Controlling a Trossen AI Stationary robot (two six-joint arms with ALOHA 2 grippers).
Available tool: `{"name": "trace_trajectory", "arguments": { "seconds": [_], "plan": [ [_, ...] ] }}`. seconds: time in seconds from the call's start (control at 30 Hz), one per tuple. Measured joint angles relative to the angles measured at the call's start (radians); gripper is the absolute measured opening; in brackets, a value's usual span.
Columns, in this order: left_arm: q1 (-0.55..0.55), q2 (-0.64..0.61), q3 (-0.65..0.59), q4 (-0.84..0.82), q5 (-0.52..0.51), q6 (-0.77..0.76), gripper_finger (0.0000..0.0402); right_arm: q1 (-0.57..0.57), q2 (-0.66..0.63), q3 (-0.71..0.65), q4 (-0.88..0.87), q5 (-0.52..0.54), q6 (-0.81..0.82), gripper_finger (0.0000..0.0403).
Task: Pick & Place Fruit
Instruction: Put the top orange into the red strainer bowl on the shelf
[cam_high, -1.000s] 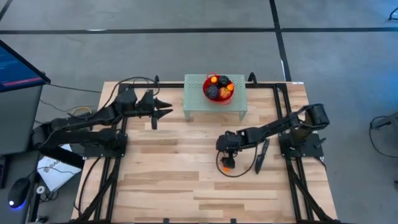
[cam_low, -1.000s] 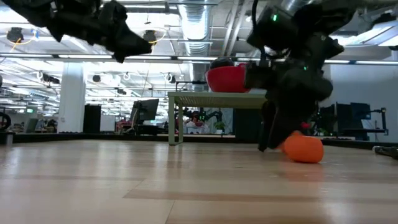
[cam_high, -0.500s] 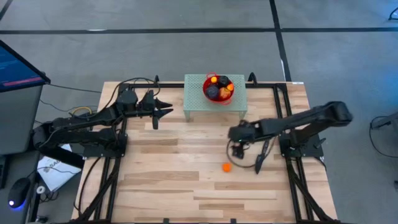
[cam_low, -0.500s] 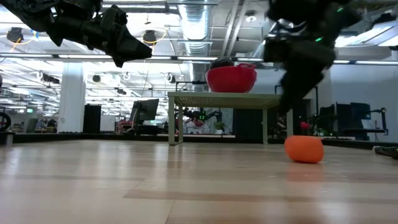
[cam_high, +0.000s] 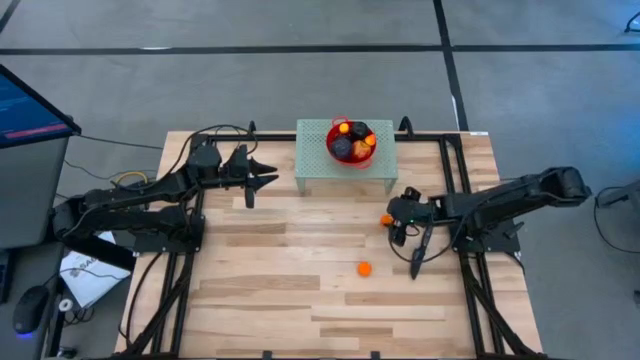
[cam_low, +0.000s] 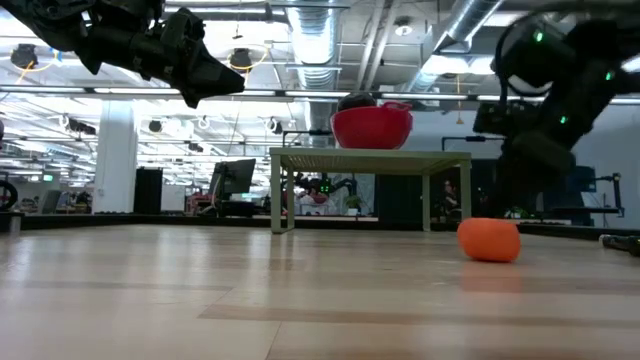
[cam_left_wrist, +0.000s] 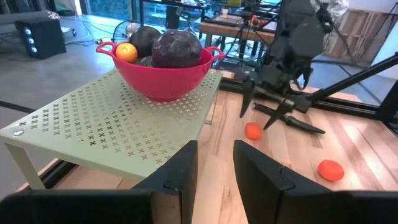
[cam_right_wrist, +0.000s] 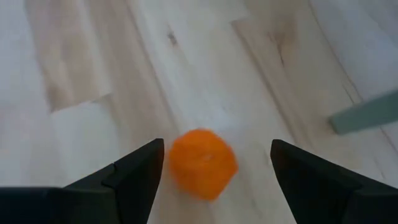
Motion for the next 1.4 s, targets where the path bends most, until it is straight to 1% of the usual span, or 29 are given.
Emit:
{"name": "trace_trajectory", "arguments": {
  "seconds": [0.07,0.13,0.23,0.37,0.53,0.73,1.0,1.1,1.2,1.27,1.4],
  "plan": [
    [0.0,0.0,0.0,0.0,0.0,0.0,0.0097,-0.025,0.024,-0.028,0.08,0.0,-0.041,0.0291],
    [0.0,0.0,0.0,0.0,0.0,0.0,0.0098,-0.043,0.049,-0.037,0.125,-0.001,-0.072,0.0291],
    [0.0,0.0,0.0,0.001,0.0,-0.002,0.0098,-0.061,0.095,-0.038,0.123,-0.005,-0.087,0.0291],
    [0.0,0.0,0.0,0.004,0.0,-0.008,0.0097,-0.066,0.146,-0.036,0.134,-0.046,-0.081,0.0291],
    [0.0,0.0,0.0,0.006,0.0,-0.008,0.0097,-0.051,0.157,-0.035,0.121,-0.041,-0.02,0.0284],
    [0.0,0.0,0.0,0.007,0.0,-0.026,0.0097,-0.051,0.098,-0.036,0.024,-0.057,0.044,0.0251],
    [0.0,0.0,0.0,0.009,0.0,-0.026,0.0097,-0.05,0.056,-0.04,0.011,-0.063,0.084,0.0163],
    [0.0,0.0,0.0,0.01,0.0,-0.027,0.0097,-0.05,0.056,-0.04,0.018,-0.064,0.078,0.0139],
    [0.0,0.0,0.0,0.01,0.0,-0.03,0.0097,-0.05,0.06,-0.04,0.034,-0.069,0.078,0.0133],
    [0.0,0.0,0.0,0.01,0.0,-0.03,0.0097,-0.045,0.059,-0.028,0.051,-0.097,0.08,0.0138],
    [0.0,0.0,0.0,0.012,0.0,-0.03,0.0097,-0.021,0.059,0.072,0.096,-0.136,0.081,0.0154]
  ]
}}
